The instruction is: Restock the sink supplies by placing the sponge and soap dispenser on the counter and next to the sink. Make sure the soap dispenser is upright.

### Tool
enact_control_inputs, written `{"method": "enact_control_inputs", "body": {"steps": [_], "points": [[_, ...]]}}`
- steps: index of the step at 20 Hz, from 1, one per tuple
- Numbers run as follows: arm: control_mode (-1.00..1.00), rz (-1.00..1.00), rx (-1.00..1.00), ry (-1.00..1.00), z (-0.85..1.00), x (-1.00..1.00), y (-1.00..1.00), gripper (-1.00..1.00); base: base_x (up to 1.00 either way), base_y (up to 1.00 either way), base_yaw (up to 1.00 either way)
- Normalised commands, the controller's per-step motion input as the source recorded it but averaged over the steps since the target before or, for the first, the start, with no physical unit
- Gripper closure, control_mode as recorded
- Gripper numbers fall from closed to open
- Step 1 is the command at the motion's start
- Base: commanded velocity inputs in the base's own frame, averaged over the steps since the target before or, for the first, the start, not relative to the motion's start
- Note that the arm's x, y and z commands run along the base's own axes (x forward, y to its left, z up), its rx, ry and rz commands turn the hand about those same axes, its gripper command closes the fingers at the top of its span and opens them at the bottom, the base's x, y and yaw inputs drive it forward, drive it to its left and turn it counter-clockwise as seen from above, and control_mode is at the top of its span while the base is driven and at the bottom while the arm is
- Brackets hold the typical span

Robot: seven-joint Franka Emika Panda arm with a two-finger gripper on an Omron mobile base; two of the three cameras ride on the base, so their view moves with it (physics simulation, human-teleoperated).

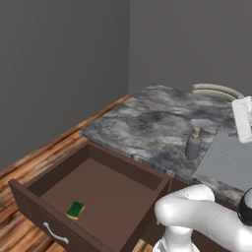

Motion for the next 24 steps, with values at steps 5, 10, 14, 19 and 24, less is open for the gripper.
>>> {"method": "enact_control_inputs", "body": {"steps": [5, 10, 14, 19, 24], "points": [[-1.0, 0.0, -0.32, 0.16, 0.01, -0.04, 0.97, -1.0, 0.0, 0.0, 0.0], [-1.0, 0.0, -0.32, 0.19, 0.0, -0.01, 1.0, -1.0, 0.0, 0.0, 0.0], [-1.0, 0.0, -0.31, 0.24, -0.08, 0.0, 1.0, -1.0, 0.0, 0.0, 0.0], [-1.0, 0.07, -0.23, 0.28, -0.63, -0.07, 0.97, -1.0, 0.0, 0.0, 0.0], [-1.0, 0.13, -0.12, 0.23, -0.88, -0.06, 0.98, -1.0, 0.0, 0.0, 0.0]]}}
